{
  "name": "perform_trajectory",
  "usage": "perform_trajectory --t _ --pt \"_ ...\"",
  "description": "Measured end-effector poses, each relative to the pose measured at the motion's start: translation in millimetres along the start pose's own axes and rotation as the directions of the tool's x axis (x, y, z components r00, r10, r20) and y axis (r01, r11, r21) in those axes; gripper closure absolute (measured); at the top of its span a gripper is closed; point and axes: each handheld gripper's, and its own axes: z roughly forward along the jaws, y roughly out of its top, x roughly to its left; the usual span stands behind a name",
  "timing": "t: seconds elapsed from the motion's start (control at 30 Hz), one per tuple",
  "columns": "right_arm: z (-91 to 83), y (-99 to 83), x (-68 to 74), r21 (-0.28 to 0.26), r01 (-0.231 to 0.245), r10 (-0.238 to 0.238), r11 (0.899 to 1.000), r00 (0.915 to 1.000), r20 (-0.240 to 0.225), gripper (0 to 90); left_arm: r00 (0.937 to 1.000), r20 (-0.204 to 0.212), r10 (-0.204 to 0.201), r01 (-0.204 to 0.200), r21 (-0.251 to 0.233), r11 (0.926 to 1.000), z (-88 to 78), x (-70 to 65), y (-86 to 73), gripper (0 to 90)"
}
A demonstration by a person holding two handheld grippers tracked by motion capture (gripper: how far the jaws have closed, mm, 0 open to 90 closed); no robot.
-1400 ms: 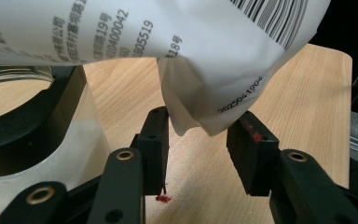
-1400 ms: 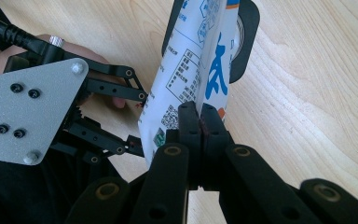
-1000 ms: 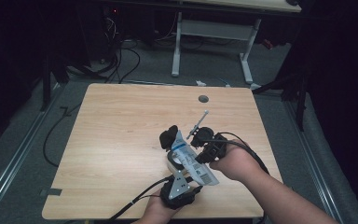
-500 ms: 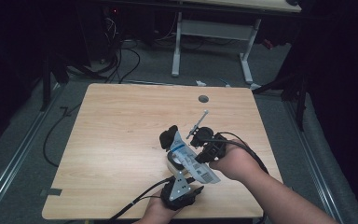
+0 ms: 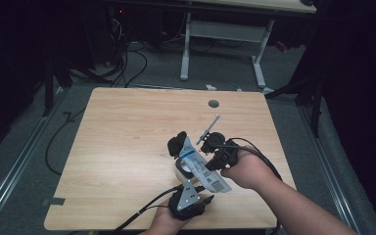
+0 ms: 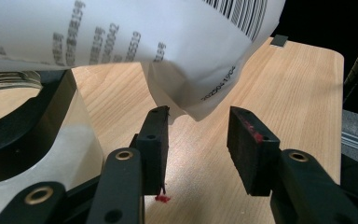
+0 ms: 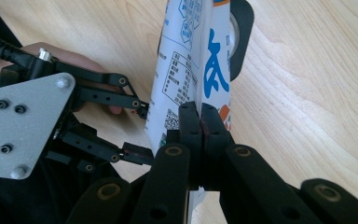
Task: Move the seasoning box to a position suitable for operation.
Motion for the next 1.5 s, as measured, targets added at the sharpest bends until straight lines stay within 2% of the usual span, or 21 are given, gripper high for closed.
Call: perform_trajectory --t 0.4,0.6,0.77,0.97,1.3,1.33,1.37,1.5 --pt "-6.2 -8.3 -6.0 -0.018 -0.032 0.032 0.999 0.9995 0.007 90.0 1.0 -0.008 -0.004 0.004 -0.004 1.0 -7.7 5.8 -0.7 57.8" --pt "-7.1 -15.7 -12.3 -0.022 -0.045 0.046 0.999 0.9989 0.01 90.0 1.0 0.001 -0.007 0.007 -0.003 1.0 -17.2 11.0 -5.2 57.0" --pt "-8.3 -20.0 -18.3 -0.014 -0.062 0.062 0.998 0.9978 0.022 90.0 0.9999 -0.013 -0.011 0.011 -0.01 0.9999 -30.2 17.6 -7.8 56.7" --pt "-7.6 -24.0 -28.4 -0.005 -0.079 0.079 0.997 0.9962 0.037 90.0 0.9991 -0.033 -0.028 0.027 -0.023 0.9994 -41.4 30.0 -10.3 55.6" --pt "10.8 -29.1 -47.1 0.029 -0.107 0.106 0.994 0.9933 0.047 90.0 0.9956 -0.085 -0.041 0.038 -0.032 0.9987 -62.6 50.7 -15.6 54.5" --pt "12.1 -29.3 -47.8 0.034 -0.119 0.117 0.992 0.9919 0.05 90.0 0.995 -0.09 -0.043 0.04 -0.03 0.9988 -64.7 53.7 -16.6 54.2" --pt "14.1 -30.0 -50.7 0.034 -0.11 0.108 0.993 0.9929 0.05 90.0 0.9941 -0.099 -0.044 0.042 -0.027 0.9988 -67.1 56.9 -17.6 53.9" --pt "17.8 -33.2 -61.7 0.041 -0.145 0.143 0.989 0.9878 0.062 90.0 0.9884 -0.137 -0.066 0.063 -0.027 0.9977 -76.9 73.1 -22.1 53.9"
